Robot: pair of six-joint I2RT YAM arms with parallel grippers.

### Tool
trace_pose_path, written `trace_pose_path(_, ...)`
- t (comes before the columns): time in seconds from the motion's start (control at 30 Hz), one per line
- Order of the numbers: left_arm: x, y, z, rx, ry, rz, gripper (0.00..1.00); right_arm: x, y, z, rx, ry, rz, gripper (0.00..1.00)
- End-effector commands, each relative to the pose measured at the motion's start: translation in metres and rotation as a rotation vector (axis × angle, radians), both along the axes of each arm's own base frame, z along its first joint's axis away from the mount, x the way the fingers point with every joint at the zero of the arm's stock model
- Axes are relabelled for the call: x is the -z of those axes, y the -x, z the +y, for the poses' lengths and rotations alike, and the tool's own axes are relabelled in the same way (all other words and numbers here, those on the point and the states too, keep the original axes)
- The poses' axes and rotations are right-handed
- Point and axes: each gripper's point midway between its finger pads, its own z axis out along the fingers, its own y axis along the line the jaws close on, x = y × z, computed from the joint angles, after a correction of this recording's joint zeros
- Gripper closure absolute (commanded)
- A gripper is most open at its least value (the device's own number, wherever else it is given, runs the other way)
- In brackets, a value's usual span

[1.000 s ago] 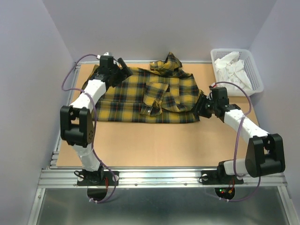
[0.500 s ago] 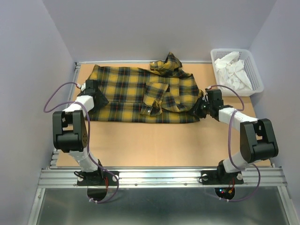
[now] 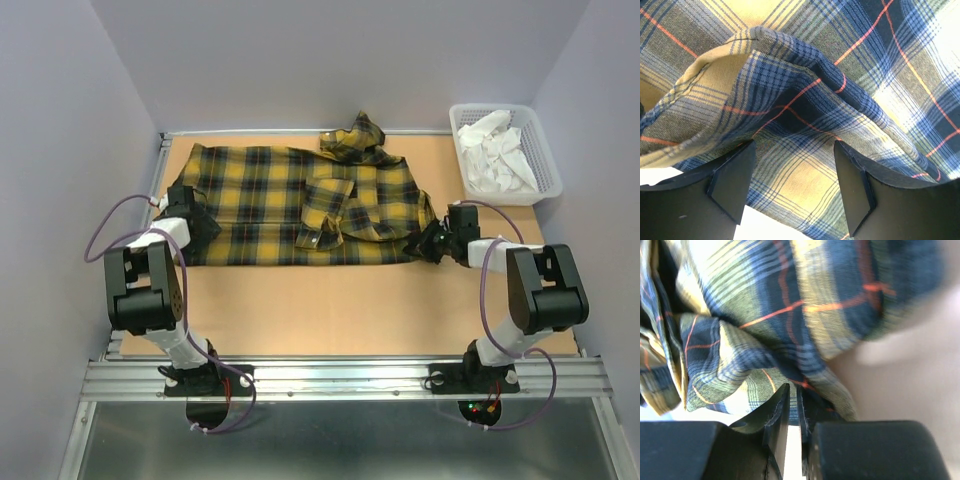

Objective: Fold and stack the long sleeve shirts
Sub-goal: Fold the shirt

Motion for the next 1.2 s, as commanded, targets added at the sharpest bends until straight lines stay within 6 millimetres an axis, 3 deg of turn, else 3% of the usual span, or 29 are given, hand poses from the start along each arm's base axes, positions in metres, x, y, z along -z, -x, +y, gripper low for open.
trace_pose_path(0.0, 0.038, 0.084, -0.002, -0.051, 0.062, 0.251, 0.24, 0.055, 0.060, -0.039, 0.121, 0.123, 0.262, 0.80)
trace_pose_path(0.17, 0.018, 0.100, -0.018, -0.050, 0.125, 0.169, 0.20, 0.044, 0.074, -0.041, 0.097, 0.139, 0.265, 0.79)
trace_pose_path(0.3, -0.021, 0.086, -0.021, -0.017, 0.107, 0.028, 0.10, 0.010, 0.055, -0.038, 0.059, 0.140, 0.166, 0.75)
trace_pose_path(0.33, -0.044, 0.075, -0.026, 0.032, 0.075, -0.046, 0.08, -0.002, 0.047, -0.039, 0.049, 0.149, 0.132, 0.72)
trace_pose_path(0.4, -0.069, 0.063, -0.034, 0.082, 0.027, -0.121, 0.02, -0.026, 0.035, -0.039, 0.039, 0.158, 0.059, 0.64)
trace_pose_path(0.43, -0.094, 0.052, -0.053, 0.169, 0.000, -0.196, 0.01, -0.040, 0.025, -0.041, 0.042, 0.169, 0.020, 0.61)
trace_pose_path(0.47, -0.104, 0.048, -0.068, 0.231, -0.018, -0.225, 0.01, -0.047, 0.023, -0.043, 0.033, 0.185, 0.003, 0.56)
trace_pose_path(0.5, -0.115, 0.042, -0.081, 0.286, -0.027, -0.268, 0.01, -0.054, 0.020, -0.043, 0.031, 0.193, -0.016, 0.41)
trace_pose_path(0.53, -0.126, 0.038, -0.098, 0.354, -0.028, -0.296, 0.01, -0.068, 0.013, -0.044, 0.023, 0.204, -0.062, 0.33)
trace_pose_path(0.63, -0.139, 0.039, -0.169, 0.557, 0.025, -0.347, 0.01, -0.083, 0.006, -0.043, 0.002, 0.216, -0.100, 0.16)
trace_pose_path(0.77, -0.143, 0.037, -0.228, 0.707, -0.023, -0.372, 0.01, -0.091, 0.003, -0.044, -0.003, 0.224, -0.121, 0.11)
trace_pose_path(0.8, -0.133, 0.044, -0.255, 0.788, -0.048, -0.349, 0.02, -0.092, 0.002, -0.044, -0.004, 0.225, -0.123, 0.10)
trace_pose_path(0.83, -0.141, 0.043, -0.274, 0.836, -0.055, -0.369, 0.02, -0.092, 0.003, -0.044, -0.005, 0.227, -0.124, 0.10)
trace_pose_path(0.93, -0.136, 0.049, -0.324, 0.946, -0.115, -0.362, 0.02, -0.092, 0.003, -0.046, -0.004, 0.236, -0.123, 0.09)
trace_pose_path(1.0, -0.131, 0.049, -0.338, 0.967, -0.168, -0.352, 0.03, -0.094, 0.003, -0.047, 0.000, 0.238, -0.128, 0.08)
trace_pose_path(1.03, -0.127, 0.051, -0.354, 0.994, -0.182, -0.343, 0.06, -0.094, 0.004, -0.047, 0.002, 0.241, -0.127, 0.08)
trace_pose_path(1.17, -0.114, 0.051, -0.378, 1.016, -0.225, -0.320, 0.20, -0.096, 0.007, -0.049, 0.010, 0.246, -0.133, 0.08)
